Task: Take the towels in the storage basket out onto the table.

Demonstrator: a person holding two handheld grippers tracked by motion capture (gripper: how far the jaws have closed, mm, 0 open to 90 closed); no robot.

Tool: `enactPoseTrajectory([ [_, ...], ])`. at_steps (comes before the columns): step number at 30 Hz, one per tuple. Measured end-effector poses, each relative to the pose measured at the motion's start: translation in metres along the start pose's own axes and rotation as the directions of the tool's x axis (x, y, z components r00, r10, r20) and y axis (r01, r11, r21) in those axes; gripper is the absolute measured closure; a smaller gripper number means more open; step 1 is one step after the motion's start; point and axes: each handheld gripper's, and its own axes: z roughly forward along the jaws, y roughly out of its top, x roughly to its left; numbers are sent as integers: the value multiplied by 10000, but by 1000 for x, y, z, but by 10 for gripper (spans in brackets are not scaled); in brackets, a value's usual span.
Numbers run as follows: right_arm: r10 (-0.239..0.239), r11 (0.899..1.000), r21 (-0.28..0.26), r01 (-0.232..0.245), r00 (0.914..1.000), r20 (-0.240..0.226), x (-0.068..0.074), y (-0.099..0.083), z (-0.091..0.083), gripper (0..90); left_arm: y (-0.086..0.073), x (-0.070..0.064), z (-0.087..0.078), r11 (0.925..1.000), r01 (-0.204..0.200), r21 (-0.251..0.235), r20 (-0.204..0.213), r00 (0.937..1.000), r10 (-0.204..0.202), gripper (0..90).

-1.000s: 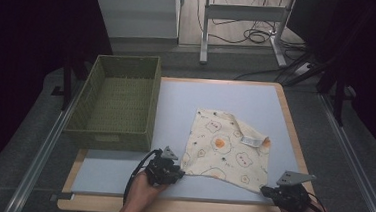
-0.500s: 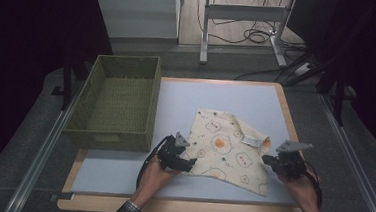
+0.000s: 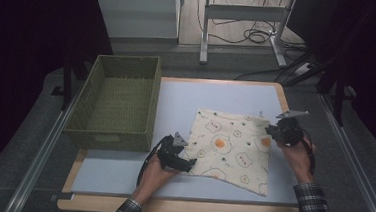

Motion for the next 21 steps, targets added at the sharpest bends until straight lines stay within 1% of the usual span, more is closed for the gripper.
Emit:
enactPoseTrajectory([
  [2,338,9994,-80,-338,9994,15,-10,2,-4,746,3,0,0,9999,19,162,-24,10000,-19,123],
  [4,466,9989,-76,-465,9989,74,-16,1,-7,720,7,3,1,9997,101,233,-177,9998,-97,123],
  [7,547,9985,-48,-546,9985,47,-20,-2,-10,687,16,10,3,9994,309,157,-158,9994,-306,140],
  [9,596,9982,-17,-596,9982,-21,-20,-5,-11,678,24,15,6,9993,358,87,-226,9991,-356,157],
  [12,647,9979,63,-646,9978,-126,-20,-8,-9,675,38,22,12,9989,477,19,-275,9985,-477,184],
  [14,661,9978,98,-659,9977,-160,-21,-9,-5,674,47,26,18,9985,555,22,-404,9976,-554,197],
  [15,688,9976,104,-686,9975,-164,-22,-9,-3,675,51,27,20,9985,542,32,-432,9976,-540,216],
  [17,703,9975,104,-702,9974,-131,-24,-9,1,676,61,31,28,9989,471,77,-562,9973,-466,225],
  [19,833,9965,98,-832,9965,-86,-27,-8,4,703,68,35,34,9991,405,109,-651,9971,-397,244],
  [21,951,9955,57,-950,9954,-89,-32,-6,8,733,76,41,41,9990,417,164,-825,9958,-402,252],
])
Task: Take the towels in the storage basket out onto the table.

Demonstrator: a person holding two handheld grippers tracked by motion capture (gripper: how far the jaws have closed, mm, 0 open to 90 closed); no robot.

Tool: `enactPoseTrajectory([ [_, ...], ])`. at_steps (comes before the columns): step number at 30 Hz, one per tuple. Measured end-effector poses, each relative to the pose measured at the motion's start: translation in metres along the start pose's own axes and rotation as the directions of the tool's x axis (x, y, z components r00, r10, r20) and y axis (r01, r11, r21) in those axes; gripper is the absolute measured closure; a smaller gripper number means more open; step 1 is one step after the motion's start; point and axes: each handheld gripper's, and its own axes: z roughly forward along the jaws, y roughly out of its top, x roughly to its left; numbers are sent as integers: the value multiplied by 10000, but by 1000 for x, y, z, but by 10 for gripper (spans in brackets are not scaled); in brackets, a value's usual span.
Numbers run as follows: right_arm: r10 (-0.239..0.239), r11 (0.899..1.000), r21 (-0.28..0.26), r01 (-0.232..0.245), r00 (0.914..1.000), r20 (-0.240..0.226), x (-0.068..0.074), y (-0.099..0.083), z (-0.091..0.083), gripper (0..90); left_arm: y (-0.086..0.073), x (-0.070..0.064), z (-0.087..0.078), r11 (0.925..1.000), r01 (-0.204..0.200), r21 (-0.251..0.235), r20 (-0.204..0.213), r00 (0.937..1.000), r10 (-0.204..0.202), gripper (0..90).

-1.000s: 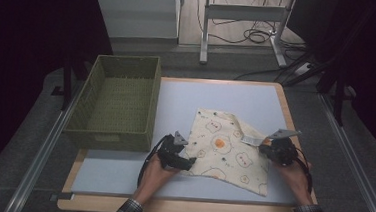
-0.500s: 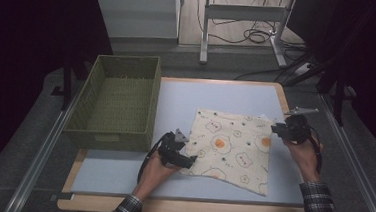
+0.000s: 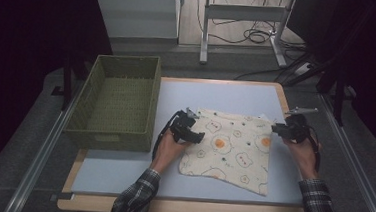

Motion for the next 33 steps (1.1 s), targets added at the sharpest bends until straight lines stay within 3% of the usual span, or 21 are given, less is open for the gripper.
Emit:
enactPoseTrajectory([
  [9,266,9996,-36,-267,9996,-24,-13,12,21,747,26,26,17,9997,249,33,-182,9995,-248,299],
  [13,270,9995,134,-271,9996,33,-14,14,33,700,37,40,25,9986,487,199,-278,9985,-481,319],
  [17,120,9992,378,-128,9997,214,-14,15,40,664,48,54,33,9956,887,307,-692,9939,-864,393],
  [23,200,9990,397,-212,9994,288,-14,14,47,659,55,65,52,9924,1122,505,-840,9906,-1077,429],
  [25,221,9988,431,-236,9991,359,-13,14,47,674,55,66,59,9924,1131,492,-735,9913,-1094,428],
  [28,223,9981,568,-235,9995,218,-10,14,46,803,57,67,63,9905,1348,260,-613,9892,-1331,432],
  [29,213,9977,635,-222,9997,147,-9,15,46,828,58,66,63,9918,1245,298,-529,9910,-1228,447],
  [31,171,9970,750,-182,9997,147,-7,16,45,860,58,62,62,9936,1081,334,-378,9936,-1068,571],
  [33,106,9964,843,-124,9997,218,-5,17,45,869,59,58,62,9917,1228,379,-117,9924,-1224,705],
])
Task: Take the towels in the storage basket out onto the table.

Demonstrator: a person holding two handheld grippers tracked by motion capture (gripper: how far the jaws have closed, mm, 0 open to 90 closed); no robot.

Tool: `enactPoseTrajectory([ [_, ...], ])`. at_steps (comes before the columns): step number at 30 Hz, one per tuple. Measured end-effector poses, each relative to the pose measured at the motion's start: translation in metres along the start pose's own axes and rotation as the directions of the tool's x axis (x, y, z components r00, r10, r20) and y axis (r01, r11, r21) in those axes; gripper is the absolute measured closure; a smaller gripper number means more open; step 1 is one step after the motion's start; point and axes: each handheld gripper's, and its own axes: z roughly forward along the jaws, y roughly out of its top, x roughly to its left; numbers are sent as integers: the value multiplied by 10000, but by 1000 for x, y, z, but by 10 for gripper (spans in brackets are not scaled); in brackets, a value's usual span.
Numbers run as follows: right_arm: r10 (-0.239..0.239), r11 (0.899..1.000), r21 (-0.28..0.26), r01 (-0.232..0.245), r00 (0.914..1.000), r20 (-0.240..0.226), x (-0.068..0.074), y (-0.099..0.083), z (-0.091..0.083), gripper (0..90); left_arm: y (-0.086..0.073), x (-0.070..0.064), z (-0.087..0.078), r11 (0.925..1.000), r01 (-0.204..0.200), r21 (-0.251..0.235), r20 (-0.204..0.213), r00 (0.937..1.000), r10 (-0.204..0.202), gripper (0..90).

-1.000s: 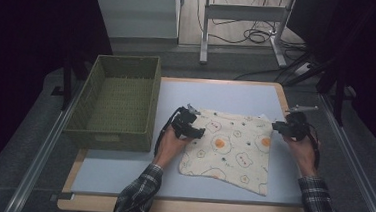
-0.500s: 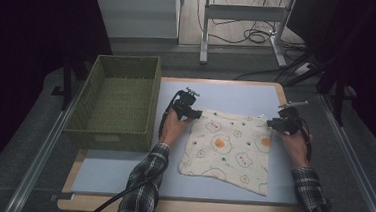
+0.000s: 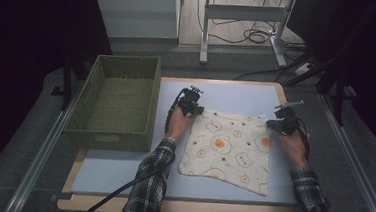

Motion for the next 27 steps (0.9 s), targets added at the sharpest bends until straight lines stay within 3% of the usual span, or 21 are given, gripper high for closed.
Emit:
enactPoseTrajectory([
  [2,-54,10000,39,55,10000,-30,1,1,-1,873,1,-2,-1,9999,-122,92,188,9998,120,850],
  [3,-38,10000,-74,38,10000,6,1,2,-2,874,1,-4,-2,9997,-247,68,74,9997,247,866],
  [8,-175,9979,-618,197,9992,368,-1,12,-13,875,9,1,-22,9940,-237,-1067,-458,9988,189,875],
  [10,45,9945,-1045,-11,9995,325,-3,19,-20,875,11,1,-29,9937,-274,-1088,-434,9988,228,875],
  [11,47,9942,-1080,-16,9996,283,-3,20,-22,875,11,0,-32,9932,-530,-1040,-616,9970,467,875],
  [14,-168,9935,-1124,196,9995,261,0,20,-27,875,7,0,-41,9907,-537,-1248,-505,9976,477,874],
  [19,-355,9919,-1218,352,9994,-7,5,10,-39,874,-1,-5,-54,9872,-736,-1413,-492,9965,673,870],
  [23,-514,9917,-1190,479,9983,-259,12,0,-49,873,-14,-13,-66,9837,-711,-1651,-451,9969,645,867],
  [27,-784,9902,-1188,737,9963,-356,20,-13,-57,873,-29,-22,-74,9820,-935,-1641,-479,9951,867,865],
])
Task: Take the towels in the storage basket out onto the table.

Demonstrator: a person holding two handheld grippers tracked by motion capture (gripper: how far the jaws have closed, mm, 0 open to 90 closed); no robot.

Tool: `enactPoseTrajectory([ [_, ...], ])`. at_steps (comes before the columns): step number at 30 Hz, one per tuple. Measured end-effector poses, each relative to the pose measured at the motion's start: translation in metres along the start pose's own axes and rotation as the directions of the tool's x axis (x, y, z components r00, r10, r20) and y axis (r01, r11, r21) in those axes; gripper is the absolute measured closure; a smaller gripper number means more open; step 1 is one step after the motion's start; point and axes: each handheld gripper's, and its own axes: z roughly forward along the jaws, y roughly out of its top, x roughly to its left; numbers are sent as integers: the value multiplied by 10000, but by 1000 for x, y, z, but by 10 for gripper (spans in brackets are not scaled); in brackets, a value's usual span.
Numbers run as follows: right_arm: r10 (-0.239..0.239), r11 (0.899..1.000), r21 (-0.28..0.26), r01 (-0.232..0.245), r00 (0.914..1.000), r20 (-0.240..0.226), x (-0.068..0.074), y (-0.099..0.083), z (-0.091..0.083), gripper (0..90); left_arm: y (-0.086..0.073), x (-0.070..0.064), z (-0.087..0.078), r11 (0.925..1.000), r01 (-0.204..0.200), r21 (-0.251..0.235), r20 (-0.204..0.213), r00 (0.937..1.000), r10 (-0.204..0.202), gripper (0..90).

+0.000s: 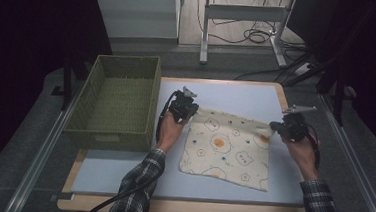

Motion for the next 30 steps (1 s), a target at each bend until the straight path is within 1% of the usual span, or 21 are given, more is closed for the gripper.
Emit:
enactPoseTrajectory([
  [1,-59,10000,8,59,10000,-40,2,-3,-3,873,-3,-3,-3,9999,-120,50,-23,9999,120,864],
  [2,-119,9999,-17,119,9999,-65,4,-7,-6,873,-8,-5,-6,9999,-150,31,4,9999,150,863],
  [4,-179,9998,-71,177,9997,-173,8,-13,-11,873,-16,-10,-11,9999,-131,52,214,9997,130,861],
  [6,-350,9994,-66,349,9991,-241,13,-21,-17,872,-23,-15,-17,9999,-134,19,328,9994,133,860],
  [8,-459,9989,-78,457,9986,-275,17,-27,-23,872,-29,-19,-23,10000,-75,19,437,9990,75,858],
  [11,-711,9974,-115,708,9970,-290,23,-37,-35,872,-36,-25,-31,9999,-143,22,462,9988,142,856],
  [12,-749,9971,-156,744,9966,-348,24,-38,-38,872,-39,-27,-36,9998,-173,-24,563,9983,174,857],
  [14,-975,9951,-196,968,9943,-441,29,-43,-46,872,-42,-31,-42,9994,-345,-14,617,9975,345,857],
  [16,-1070,9942,-200,1060,9925,-585,34,-47,-52,872,-47,-36,-48,9987,-512,59,672,9965,507,857],
  [19,-1116,9938,-102,1111,9906,-793,42,-54,-57,871,-54,-39,-55,9987,-470,208,851,9954,451,857],
  [20,-1092,9940,-81,1089,9902,-871,44,-57,-58,871,-57,-41,-57,9980,-544,310,861,9950,515,857],
  [21,-1078,9941,-36,1080,9892,-994,47,-61,-60,872,-60,-42,-60,9979,-563,335,857,9949,532,857],
  [23,-1078,9941,-33,1082,9872,-1175,52,-67,-63,872,-67,-43,-64,9981,-488,387,1005,9939,447,857],
  [25,-1024,9947,-25,1030,9856,-1348,57,-72,-67,872,-73,-46,-68,9978,-507,421,1078,9931,459,857],
  [28,-1172,9929,3,1186,9816,-1506,66,-79,-73,871,-80,-50,-75,9980,-554,308,1261,9907,511,856],
  [30,-1265,9918,-23,1277,9801,-1530,70,-82,-77,870,-86,-54,-79,9980,-605,203,1362,9890,572,856],
])
